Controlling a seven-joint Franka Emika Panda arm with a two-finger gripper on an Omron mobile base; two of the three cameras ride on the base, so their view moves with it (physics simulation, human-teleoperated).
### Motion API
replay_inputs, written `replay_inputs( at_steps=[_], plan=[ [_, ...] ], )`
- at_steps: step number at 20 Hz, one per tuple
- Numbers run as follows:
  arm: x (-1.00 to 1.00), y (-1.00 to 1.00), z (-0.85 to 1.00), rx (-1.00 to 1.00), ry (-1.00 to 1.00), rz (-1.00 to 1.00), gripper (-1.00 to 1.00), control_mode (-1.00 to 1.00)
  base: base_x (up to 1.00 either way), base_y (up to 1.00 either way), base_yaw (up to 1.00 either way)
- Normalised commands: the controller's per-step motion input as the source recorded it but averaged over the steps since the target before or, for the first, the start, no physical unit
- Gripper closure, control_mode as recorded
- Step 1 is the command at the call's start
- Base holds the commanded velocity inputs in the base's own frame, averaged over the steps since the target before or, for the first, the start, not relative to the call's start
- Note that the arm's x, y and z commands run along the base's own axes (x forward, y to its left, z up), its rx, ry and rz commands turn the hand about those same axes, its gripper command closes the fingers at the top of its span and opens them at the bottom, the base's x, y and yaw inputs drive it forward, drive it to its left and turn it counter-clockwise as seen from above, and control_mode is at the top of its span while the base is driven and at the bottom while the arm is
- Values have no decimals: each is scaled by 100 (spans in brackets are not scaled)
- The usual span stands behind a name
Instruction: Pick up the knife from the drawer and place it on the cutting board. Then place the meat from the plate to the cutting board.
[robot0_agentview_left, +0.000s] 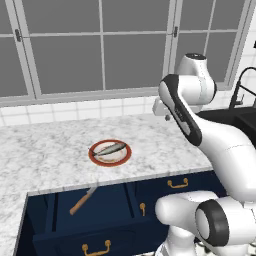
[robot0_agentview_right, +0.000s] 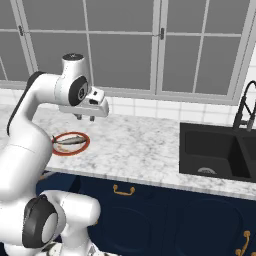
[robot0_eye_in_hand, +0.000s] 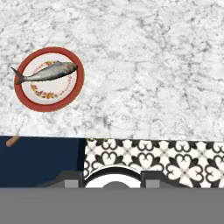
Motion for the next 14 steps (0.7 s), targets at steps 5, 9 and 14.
replay_inputs(
  at_steps=[5,9,14],
  plan=[
    [-48,16,-19,2,9,3,-100,-100,0,0,0],
    [-100,4,-11,24,26,9,-100,-100,0,0,0],
    [-78,1,-20,25,29,10,-100,-100,0,0,0]
  ],
)
